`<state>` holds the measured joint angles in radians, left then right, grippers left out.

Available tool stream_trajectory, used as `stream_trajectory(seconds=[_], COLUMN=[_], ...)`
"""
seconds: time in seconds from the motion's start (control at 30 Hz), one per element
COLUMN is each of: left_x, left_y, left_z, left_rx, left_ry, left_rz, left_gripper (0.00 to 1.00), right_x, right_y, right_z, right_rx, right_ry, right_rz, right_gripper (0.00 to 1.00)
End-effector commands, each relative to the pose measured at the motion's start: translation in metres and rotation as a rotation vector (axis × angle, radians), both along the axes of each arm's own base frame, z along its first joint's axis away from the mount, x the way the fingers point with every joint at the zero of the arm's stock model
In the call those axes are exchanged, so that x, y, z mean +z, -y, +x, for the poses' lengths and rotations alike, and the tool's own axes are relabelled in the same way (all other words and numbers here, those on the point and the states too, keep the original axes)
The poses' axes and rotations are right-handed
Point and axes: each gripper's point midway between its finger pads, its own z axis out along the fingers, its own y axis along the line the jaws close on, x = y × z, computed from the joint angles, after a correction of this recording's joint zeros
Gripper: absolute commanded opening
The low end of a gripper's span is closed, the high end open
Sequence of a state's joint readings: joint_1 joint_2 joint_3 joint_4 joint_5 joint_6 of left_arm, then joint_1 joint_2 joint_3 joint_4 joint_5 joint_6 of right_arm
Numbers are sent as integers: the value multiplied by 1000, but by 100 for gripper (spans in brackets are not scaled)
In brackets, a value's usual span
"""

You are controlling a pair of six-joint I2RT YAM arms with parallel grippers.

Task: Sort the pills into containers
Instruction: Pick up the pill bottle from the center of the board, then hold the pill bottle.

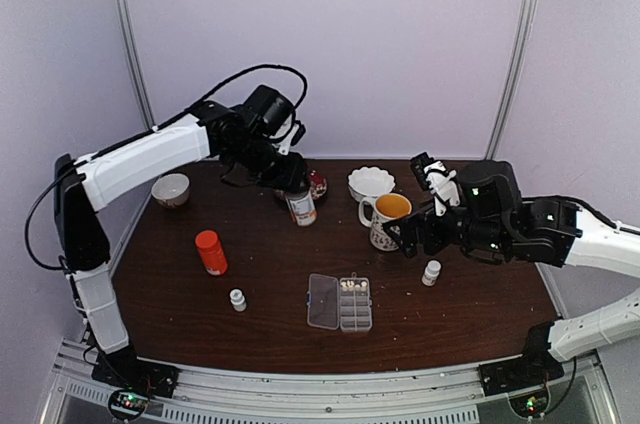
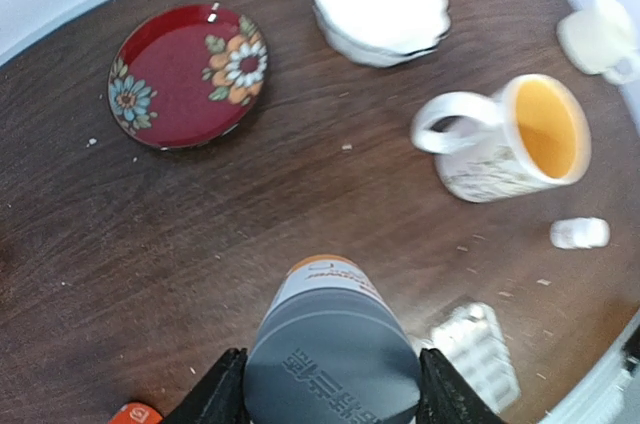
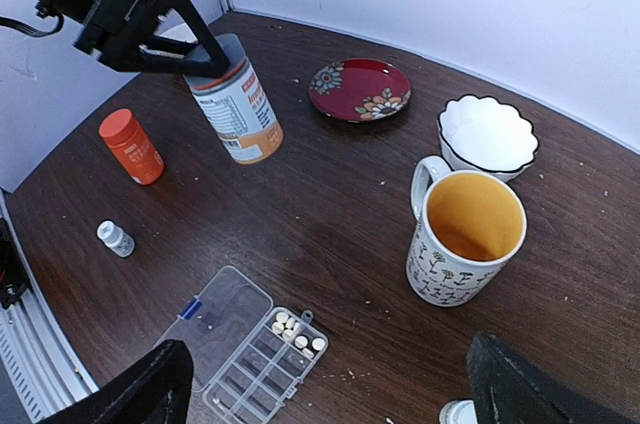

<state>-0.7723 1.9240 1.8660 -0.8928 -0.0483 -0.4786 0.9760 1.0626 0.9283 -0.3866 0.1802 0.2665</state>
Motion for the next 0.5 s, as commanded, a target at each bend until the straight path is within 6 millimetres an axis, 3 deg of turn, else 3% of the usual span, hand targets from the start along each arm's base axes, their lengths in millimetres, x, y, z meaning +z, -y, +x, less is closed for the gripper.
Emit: stream_trajectory(seconds=[0.0,0.1,0.27,0.47], left_x=[68,100,149,184], left_y=[12,17,27,35], left_z=[-31,-59,-107,-150], left_rx=[-104,-190,-338,-466], left_ry=[49,36,-19,-67], left_rz=[-253,-398,-634,-790], left_gripper=[40,39,38,38], right_x=[18,31,65,81], right_y=[-14,-25,-45,-55], right_z=[-8,-16,-47,-58], right_rx=[72,141,344,437], right_ry=[21,34,87,160], right_rz=[129,214,416,438], right_gripper=[100,100,100,100])
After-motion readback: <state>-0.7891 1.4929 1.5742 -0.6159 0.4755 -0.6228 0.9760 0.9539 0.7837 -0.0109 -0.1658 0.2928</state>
